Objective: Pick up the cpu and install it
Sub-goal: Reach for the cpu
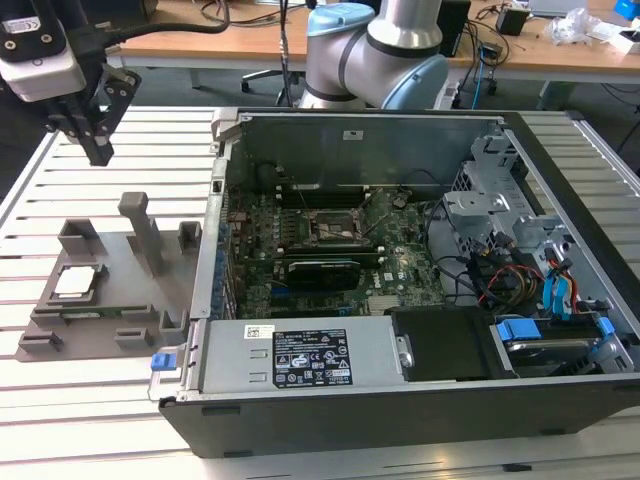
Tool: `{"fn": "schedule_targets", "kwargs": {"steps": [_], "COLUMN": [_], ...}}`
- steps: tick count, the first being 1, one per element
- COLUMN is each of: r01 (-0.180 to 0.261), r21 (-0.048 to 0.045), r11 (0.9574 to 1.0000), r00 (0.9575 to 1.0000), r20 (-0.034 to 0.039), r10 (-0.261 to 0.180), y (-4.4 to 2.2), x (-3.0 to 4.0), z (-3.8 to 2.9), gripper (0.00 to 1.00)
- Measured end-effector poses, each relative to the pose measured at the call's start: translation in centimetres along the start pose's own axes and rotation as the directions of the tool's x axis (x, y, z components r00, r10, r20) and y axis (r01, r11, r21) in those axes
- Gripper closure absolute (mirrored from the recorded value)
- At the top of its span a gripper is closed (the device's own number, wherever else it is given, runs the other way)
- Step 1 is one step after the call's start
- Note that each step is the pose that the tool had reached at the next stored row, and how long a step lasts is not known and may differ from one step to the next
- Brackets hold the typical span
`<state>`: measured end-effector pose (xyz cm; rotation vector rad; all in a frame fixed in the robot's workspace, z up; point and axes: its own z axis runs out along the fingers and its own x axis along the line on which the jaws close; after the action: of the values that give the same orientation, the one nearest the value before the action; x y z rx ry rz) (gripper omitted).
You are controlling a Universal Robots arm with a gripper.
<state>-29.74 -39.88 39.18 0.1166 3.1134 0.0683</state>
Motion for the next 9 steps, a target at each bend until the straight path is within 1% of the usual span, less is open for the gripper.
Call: {"fn": "schedule_targets", "kwargs": {"steps": [2,6,7,9], "r01": [0.000,0.000,0.000,0.000], "r21": [-0.0001,0.0000,0.0000,0.0000], "r11": [1.0000,1.0000,1.0000,1.0000], "r00": [1.0000,1.0000,1.0000,1.0000], "r20": [0.0000,0.0000,0.0000,0.0000], "r10": [0.000,0.000,0.000,0.000], "y": [-0.04,-0.10,-0.13,-0.17], "x": [0.59,1.37,1.76,2.22], "z": [0.00,-0.01,-0.02,-0.03], "gripper": [0.89,0.89,0.89,0.89]}}
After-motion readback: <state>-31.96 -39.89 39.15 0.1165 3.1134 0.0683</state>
